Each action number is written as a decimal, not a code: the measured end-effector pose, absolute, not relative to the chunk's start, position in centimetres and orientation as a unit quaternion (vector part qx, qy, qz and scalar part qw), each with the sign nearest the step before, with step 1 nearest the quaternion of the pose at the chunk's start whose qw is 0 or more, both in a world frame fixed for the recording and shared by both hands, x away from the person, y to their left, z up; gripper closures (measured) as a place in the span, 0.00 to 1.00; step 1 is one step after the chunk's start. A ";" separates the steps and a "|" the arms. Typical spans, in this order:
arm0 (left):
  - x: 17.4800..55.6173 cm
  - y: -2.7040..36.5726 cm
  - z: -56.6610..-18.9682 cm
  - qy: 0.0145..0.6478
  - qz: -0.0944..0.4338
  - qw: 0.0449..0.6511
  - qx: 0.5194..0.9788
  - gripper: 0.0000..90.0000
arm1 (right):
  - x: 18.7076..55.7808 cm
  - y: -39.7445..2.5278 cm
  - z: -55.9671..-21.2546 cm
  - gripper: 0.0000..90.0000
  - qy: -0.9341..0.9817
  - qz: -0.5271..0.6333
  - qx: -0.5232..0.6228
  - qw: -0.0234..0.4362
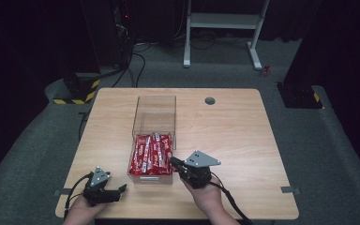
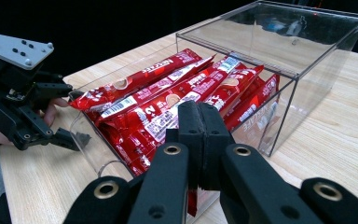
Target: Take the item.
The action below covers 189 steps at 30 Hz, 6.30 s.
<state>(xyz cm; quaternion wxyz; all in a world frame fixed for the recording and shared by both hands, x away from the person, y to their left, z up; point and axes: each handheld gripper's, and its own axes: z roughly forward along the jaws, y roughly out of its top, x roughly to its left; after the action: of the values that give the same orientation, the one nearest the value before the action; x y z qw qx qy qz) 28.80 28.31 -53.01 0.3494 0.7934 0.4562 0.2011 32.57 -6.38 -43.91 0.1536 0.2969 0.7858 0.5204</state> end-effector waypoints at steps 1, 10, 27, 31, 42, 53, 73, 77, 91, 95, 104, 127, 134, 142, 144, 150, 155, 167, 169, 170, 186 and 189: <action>28.8 28.3 -53.0 0.457 0.201 0.350 0.793 0.16 | 32.6 -6.4 -43.9 1.00 0.786 0.521 0.295 0.154; 28.8 28.3 -53.0 0.457 0.202 0.349 0.793 0.16 | 32.5 -6.6 -43.6 1.00 0.782 0.529 0.292 0.152; 28.8 28.3 -53.0 0.457 0.201 0.349 0.793 0.16 | 32.6 -7.9 -42.3 1.00 0.764 0.547 0.297 0.171; 28.8 28.3 -53.0 0.458 0.201 0.349 0.793 0.16 | 32.8 -8.5 -42.0 1.00 0.758 0.551 0.300 0.177; 28.8 28.3 -53.0 0.457 0.200 0.349 0.793 0.16 | 33.1 -9.4 -41.8 1.00 0.752 0.548 0.311 0.191; 28.8 28.3 -53.0 0.456 0.201 0.348 0.794 0.16 | 33.9 -10.3 -42.1 1.00 0.747 0.543 0.329 0.197; 28.8 28.3 -53.0 0.456 0.201 0.349 0.793 0.16 | 35.6 -11.5 -43.8 1.00 0.749 0.517 0.361 0.201; 28.8 28.3 -53.0 0.456 0.201 0.348 0.794 0.16 | 36.0 -11.7 -44.4 1.00 0.752 0.509 0.368 0.200; 28.8 28.3 -53.0 0.456 0.202 0.349 0.793 0.16 | 37.0 -11.6 -46.6 1.00 0.765 0.479 0.386 0.189; 28.8 28.3 -53.0 0.456 0.201 0.349 0.793 0.16 | 37.3 -11.5 -47.4 1.00 0.769 0.469 0.392 0.186; 28.8 28.3 -53.0 0.456 0.201 0.348 0.794 0.16 | 37.9 -11.4 -48.9 1.00 0.777 0.450 0.401 0.183; 28.8 28.3 -53.0 0.457 0.201 0.349 0.793 0.16 | 38.7 -10.6 -51.2 0.98 0.793 0.415 0.413 0.169; 28.8 28.3 -53.0 0.456 0.201 0.349 0.794 0.16 | 38.7 -10.6 -51.2 0.94 0.792 0.419 0.414 0.162; 28.8 28.3 -53.0 0.457 0.201 0.349 0.793 0.16 | 38.5 -10.8 -50.4 0.90 0.787 0.434 0.406 0.166; 28.8 28.3 -53.0 0.458 0.200 0.349 0.793 0.16 | 38.4 -10.8 -50.1 0.88 0.785 0.438 0.406 0.167; 28.8 28.3 -53.0 0.457 0.201 0.349 0.793 0.16 | 38.0 -10.9 -49.2 0.82 0.781 0.448 0.397 0.177; 28.8 28.3 -53.0 0.456 0.201 0.348 0.794 0.16 | 37.9 -10.9 -48.7 0.72 0.778 0.452 0.400 0.177; 28.8 28.3 -53.0 0.456 0.202 0.349 0.794 0.16 | 37.7 -10.5 -47.9 0.51 0.777 0.457 0.394 0.182; 28.8 28.3 -53.0 0.456 0.202 0.349 0.794 0.16 | 37.7 -10.4 -47.8 0.49 0.777 0.458 0.392 0.184; 28.8 28.3 -53.0 0.456 0.202 0.349 0.794 0.16 | 37.7 -10.4 -47.7 0.46 0.774 0.461 0.393 0.184; 28.8 28.3 -53.0 0.455 0.201 0.347 0.795 0.16 | 37.8 -12.5 -47.4 0.39 0.771 0.456 0.403 0.187; 28.8 28.3 -53.0 0.455 0.201 0.348 0.795 0.16 | 37.6 -13.5 -47.6 0.38 0.771 0.451 0.408 0.190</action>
<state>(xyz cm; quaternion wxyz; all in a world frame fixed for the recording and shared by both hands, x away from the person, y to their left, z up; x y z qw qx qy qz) 28.78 28.34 -52.99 0.3476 0.7946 0.4553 0.2011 37.63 -13.52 -47.58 0.1901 0.4080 0.7709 0.4507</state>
